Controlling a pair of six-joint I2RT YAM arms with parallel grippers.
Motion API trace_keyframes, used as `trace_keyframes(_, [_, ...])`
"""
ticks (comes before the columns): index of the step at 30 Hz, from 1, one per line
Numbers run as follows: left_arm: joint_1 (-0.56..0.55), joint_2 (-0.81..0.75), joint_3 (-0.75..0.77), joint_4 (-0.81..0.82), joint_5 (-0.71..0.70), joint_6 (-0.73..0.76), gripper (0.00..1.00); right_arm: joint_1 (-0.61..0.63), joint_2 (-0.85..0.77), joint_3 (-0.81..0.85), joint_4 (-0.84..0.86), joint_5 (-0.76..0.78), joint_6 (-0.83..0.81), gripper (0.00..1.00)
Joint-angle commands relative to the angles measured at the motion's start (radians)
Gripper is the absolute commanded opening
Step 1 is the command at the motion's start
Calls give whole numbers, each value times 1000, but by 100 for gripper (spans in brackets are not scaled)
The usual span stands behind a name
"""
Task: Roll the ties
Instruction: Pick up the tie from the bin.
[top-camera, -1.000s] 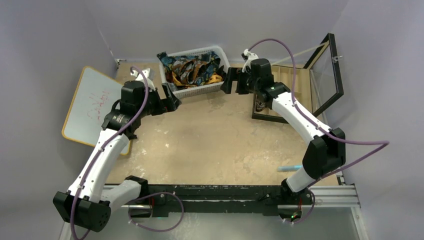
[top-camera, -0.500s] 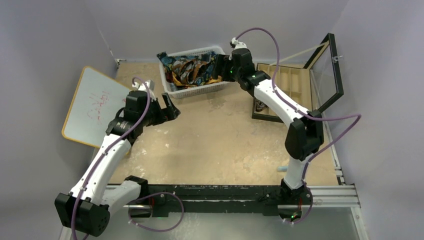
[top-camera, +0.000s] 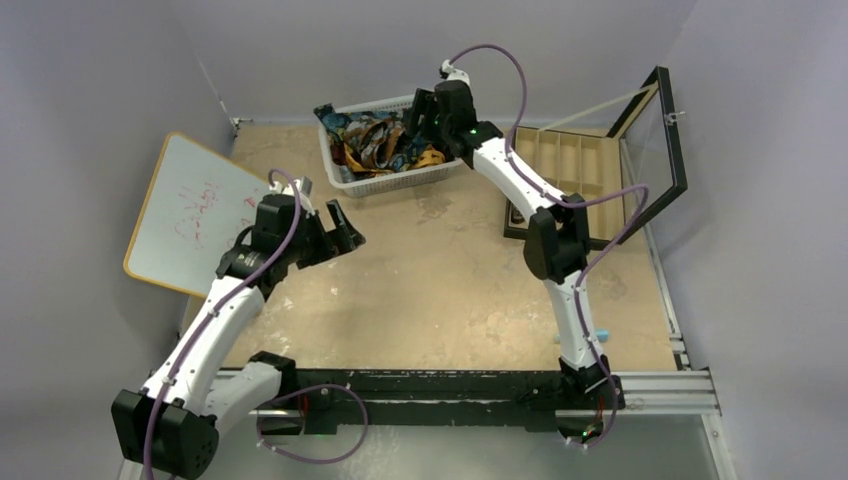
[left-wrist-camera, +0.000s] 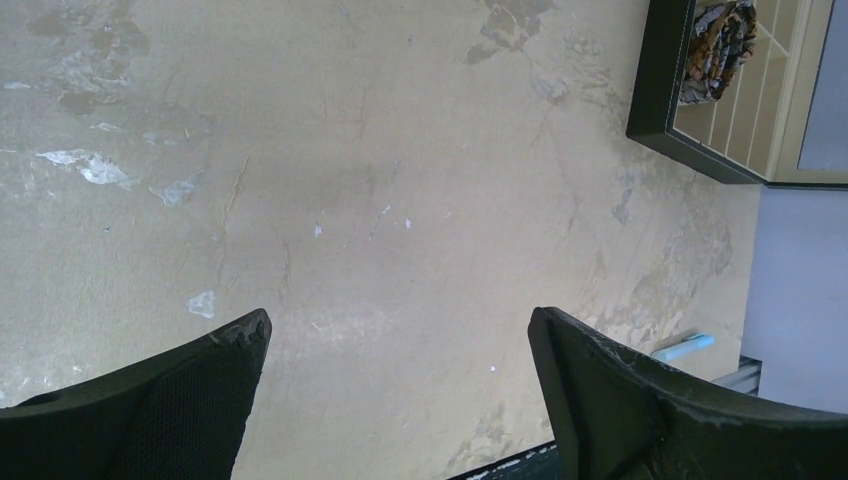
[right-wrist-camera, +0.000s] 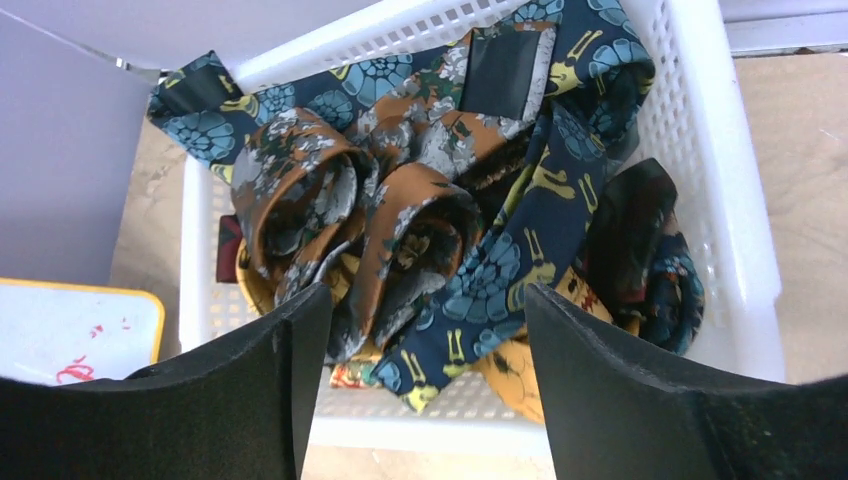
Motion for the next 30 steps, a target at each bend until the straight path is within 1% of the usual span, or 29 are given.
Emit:
trace_keyframes(1, [7, -43, -10, 11, 24, -19, 100, 7, 77, 155, -95, 19, 23, 72])
trace_keyframes(5, [7, -61, -9, -1, 19, -16, 100, 8, 122, 179, -97, 32, 0, 68])
trace_keyframes(8, [7, -68, -2, -10, 30, -13, 100, 8, 186, 276, -174, 31, -37, 67])
trace_keyframes(9, [7, -71, -2, -11, 31, -13, 100, 8, 198, 287, -177, 35, -49, 67])
trace_keyframes(11, [7, -79, -7, -11, 33, -12, 100, 8, 206, 279, -160, 44, -62, 62])
trace_keyframes(12, [7, -82, -10, -11, 35, -11, 100, 8, 206, 272, -147, 45, -67, 59])
trace_keyframes(15, [7, -89, -10, -20, 38, -4, 99, 8, 204, 288, -148, 36, -82, 33])
trace_keyframes(17, [7, -98, -11, -24, 34, 0, 99, 8, 191, 303, -148, 36, -90, 22])
trace_keyframes(19, [7, -102, -11, -26, 32, 3, 99, 8, 166, 315, -148, 34, -93, 13])
trace_keyframes(24, [7, -105, -9, -25, 37, 5, 99, 8, 84, 303, -123, 19, -92, 5])
trace_keyframes(28, [7, -103, -5, -24, 37, 5, 99, 8, 18, 283, -113, -36, -95, 4])
trace_keyframes(30, [7, -101, -4, -21, 37, 7, 99, 8, -18, 260, -98, -74, -98, 5])
